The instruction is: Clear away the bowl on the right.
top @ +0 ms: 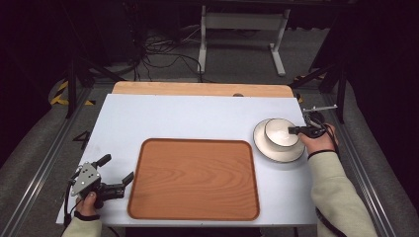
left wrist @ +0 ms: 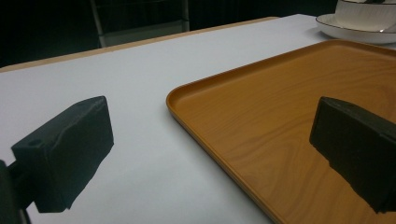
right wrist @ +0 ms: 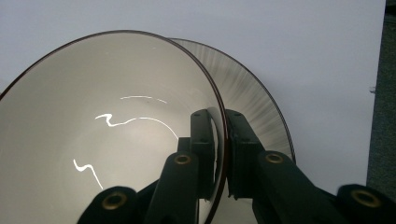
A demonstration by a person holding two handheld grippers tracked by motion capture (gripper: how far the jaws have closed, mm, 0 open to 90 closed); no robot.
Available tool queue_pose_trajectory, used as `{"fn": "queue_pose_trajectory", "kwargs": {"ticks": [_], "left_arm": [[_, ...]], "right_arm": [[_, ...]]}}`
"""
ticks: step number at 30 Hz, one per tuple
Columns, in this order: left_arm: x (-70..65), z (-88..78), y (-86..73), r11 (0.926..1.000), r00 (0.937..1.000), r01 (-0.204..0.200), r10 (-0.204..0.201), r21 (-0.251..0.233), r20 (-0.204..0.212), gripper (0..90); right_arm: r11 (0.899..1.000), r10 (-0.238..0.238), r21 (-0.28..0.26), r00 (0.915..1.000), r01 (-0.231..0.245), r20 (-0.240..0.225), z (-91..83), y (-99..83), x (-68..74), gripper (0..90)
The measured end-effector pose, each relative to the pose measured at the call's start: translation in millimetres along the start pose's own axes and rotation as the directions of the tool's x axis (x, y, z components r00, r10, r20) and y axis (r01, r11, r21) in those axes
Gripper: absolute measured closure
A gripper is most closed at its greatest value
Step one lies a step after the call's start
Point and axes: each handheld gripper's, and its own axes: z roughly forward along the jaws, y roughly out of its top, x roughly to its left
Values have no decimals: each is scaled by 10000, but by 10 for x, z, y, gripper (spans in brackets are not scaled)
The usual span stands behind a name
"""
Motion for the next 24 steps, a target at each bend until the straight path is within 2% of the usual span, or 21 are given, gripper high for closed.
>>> {"fn": "queue_pose_trajectory", "kwargs": {"ticks": [6,13,17,20,24], "left_arm": [[0,0,0,10000,10000,2,-2,1,-4,3],[1,0,1,10000,10000,-21,21,4,-3,3],[0,1,0,10000,10000,-7,7,-3,4,3],[3,0,1,10000,10000,-18,18,11,4,3],[2,1,1,10000,10000,-24,24,12,-1,3]], "right_arm": [[9999,117,-1,9999,-117,36,-5,6,4,832],[9986,535,13,9986,-535,45,-39,14,1,829],[9988,488,99,9987,-489,113,-67,32,11,826],[9990,444,83,9989,-445,125,-112,52,28,823],[9981,617,-19,9981,-617,24,-208,88,37,823]]}}
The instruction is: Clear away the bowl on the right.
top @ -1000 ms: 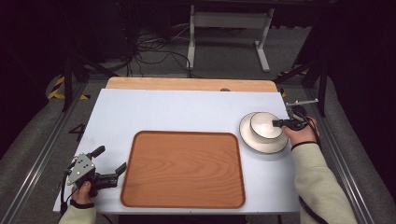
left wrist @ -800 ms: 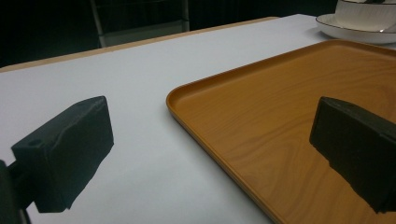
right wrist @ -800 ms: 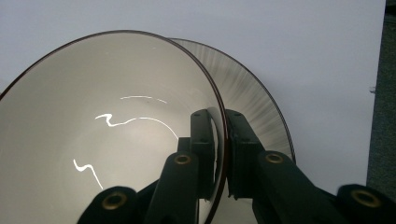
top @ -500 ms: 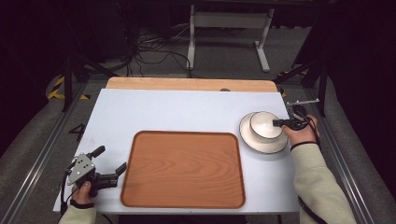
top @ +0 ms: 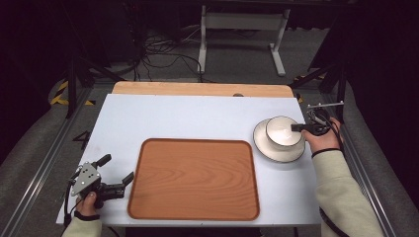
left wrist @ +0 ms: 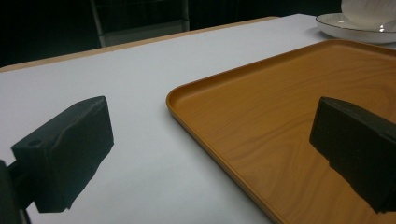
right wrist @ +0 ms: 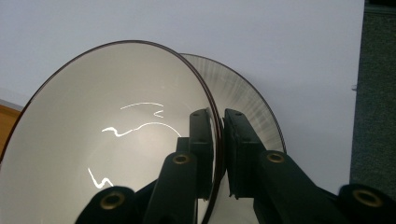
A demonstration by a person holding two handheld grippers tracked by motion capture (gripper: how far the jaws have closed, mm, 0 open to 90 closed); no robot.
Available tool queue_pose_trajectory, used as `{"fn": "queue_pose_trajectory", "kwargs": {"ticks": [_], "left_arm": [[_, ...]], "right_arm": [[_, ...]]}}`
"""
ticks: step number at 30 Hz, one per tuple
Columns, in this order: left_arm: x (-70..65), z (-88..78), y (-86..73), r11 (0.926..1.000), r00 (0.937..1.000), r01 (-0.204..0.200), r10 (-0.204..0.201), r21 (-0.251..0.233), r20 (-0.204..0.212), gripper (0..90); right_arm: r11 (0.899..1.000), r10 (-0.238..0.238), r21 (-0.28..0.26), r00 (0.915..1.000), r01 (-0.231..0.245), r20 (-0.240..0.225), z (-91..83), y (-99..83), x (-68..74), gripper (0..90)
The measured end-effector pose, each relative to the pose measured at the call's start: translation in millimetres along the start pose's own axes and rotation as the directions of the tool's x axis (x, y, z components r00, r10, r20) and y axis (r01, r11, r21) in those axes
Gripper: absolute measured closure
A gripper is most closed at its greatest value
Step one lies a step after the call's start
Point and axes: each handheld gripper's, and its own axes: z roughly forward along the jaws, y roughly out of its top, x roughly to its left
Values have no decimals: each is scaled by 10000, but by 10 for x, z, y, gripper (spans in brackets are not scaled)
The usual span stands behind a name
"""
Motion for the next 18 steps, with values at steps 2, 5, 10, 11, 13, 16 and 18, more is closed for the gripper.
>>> {"fn": "queue_pose_trajectory", "kwargs": {"ticks": [2,5,10,11,13,16,18], "left_arm": [[-3,0,-1,10000,10000,28,-28,-10,-1,3],[0,0,0,10000,10000,5,-5,-4,-3,3],[0,-1,0,10000,10000,0,0,1,-8,3],[-1,-1,0,10000,10000,1,-1,-1,-8,3],[0,-1,0,10000,10000,0,0,-1,-13,3],[-3,1,-1,10000,10000,24,-24,-14,0,3],[-3,0,0,10000,10000,17,-17,-9,-5,3]], "right_arm": [[10000,26,-9,10000,-26,19,-23,10,7,823],[9999,132,-83,9999,-132,-17,-92,42,24,823],[9997,68,-216,10000,-69,-60,-216,101,78,822],[9997,56,-231,10000,-58,-77,-237,109,86,821],[9995,81,-306,9999,-85,-125,-281,123,104,821],[9993,151,-343,9996,-159,-247,-332,134,128,821],[9991,199,-375,9994,-209,-287,-351,137,149,821]]}}
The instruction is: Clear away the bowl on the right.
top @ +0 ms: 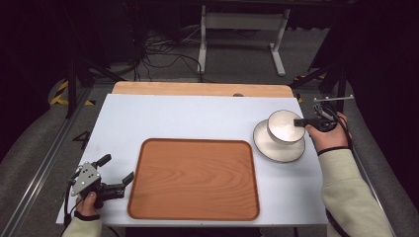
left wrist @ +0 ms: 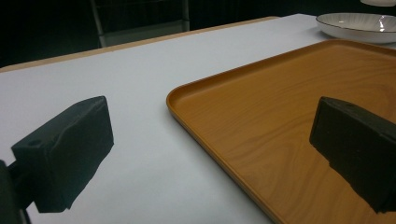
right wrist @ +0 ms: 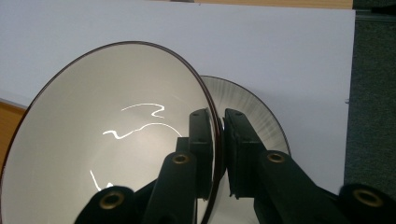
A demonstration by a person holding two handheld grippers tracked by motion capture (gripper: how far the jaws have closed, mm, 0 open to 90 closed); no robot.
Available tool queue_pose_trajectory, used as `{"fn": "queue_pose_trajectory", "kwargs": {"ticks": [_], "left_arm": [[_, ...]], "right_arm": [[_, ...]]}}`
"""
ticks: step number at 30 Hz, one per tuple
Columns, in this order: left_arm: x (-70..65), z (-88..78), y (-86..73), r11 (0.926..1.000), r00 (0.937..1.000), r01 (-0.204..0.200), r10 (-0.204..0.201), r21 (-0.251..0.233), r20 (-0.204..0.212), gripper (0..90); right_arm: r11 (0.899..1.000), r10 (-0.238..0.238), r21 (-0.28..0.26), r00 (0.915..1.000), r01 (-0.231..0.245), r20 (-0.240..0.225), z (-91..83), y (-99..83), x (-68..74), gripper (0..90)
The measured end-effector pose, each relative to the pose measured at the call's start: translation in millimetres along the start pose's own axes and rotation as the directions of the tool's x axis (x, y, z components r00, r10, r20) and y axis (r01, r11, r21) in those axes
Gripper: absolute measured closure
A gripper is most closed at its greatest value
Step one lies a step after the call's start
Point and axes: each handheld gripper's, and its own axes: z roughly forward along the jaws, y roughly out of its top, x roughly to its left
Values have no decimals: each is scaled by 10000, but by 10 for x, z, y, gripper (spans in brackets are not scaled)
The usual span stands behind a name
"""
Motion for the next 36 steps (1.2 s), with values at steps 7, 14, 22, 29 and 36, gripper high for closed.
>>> {"fn": "queue_pose_trajectory", "kwargs": {"ticks": [7,14,22,29,36], "left_arm": [[2,5,3,10000,10000,-19,19,47,-3,3],[3,6,4,10000,10000,-19,19,62,-5,3],[-1,12,3,10000,10000,-17,17,46,28,3],[-1,11,4,10000,10000,-36,36,62,16,3],[-5,9,4,10000,10000,-44,44,87,3,3]], "right_arm": [[9999,-85,56,9998,86,-173,-10,-3,104,819],[9990,-379,223,9982,390,-463,28,13,325,819],[9971,-634,356,9931,672,-987,54,51,649,816],[9943,-894,447,9857,967,-1428,90,73,912,815],[9903,-1159,539,9744,1284,-1924,130,84,1156,815]]}}
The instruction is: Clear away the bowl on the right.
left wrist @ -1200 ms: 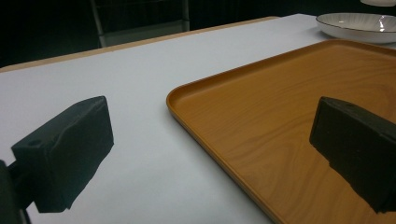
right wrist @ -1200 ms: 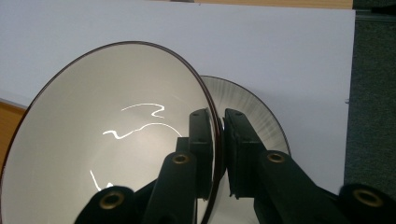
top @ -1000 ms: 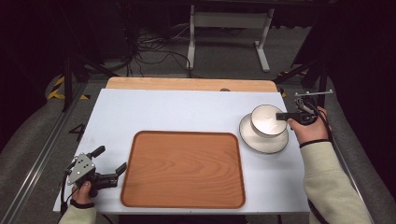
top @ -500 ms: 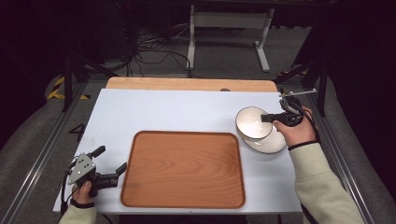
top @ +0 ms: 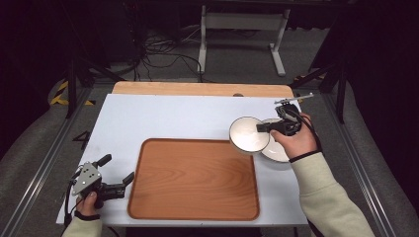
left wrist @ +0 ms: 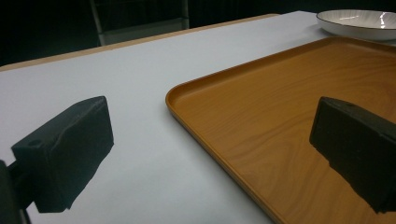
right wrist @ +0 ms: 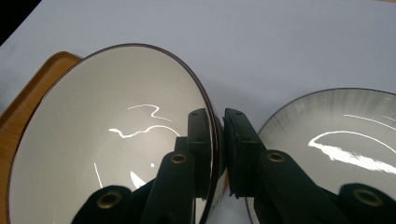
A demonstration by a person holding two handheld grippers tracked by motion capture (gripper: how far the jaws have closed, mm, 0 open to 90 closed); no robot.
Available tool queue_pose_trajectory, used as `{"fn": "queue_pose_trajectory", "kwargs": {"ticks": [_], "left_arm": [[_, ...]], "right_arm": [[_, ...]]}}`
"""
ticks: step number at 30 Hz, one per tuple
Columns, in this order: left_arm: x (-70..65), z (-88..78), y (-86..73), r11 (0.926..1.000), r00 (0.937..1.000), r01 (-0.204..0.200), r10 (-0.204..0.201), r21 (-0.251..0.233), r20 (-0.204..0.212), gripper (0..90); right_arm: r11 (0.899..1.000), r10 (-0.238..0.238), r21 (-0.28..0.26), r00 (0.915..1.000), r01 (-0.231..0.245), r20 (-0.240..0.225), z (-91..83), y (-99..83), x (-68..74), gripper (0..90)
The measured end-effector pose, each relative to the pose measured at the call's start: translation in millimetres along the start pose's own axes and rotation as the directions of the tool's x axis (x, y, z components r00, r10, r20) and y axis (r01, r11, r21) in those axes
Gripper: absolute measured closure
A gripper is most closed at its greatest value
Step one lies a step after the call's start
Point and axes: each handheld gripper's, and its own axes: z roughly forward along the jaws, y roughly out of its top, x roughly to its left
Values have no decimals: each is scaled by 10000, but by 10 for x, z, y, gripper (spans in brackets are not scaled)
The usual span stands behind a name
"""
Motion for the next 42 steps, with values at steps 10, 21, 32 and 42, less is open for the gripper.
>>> {"fn": "queue_pose_trajectory", "kwargs": {"ticks": [10,21,32,42], "left_arm": [[-1,0,0,10000,10000,-11,11,12,-2,3],[-1,0,2,10000,10000,-45,45,50,5,3],[-2,-2,3,9999,10000,-64,64,77,14,4],[1,-2,4,9999,9999,-128,128,94,42,3]], "right_arm": [[9989,-431,156,9973,441,-593,89,73,358,814],[9970,-696,258,9912,730,-1125,184,118,645,813],[9945,-890,394,9827,965,-1622,278,162,934,812],[9926,-1008,476,9758,1120,-1942,383,184,1127,812]]}}
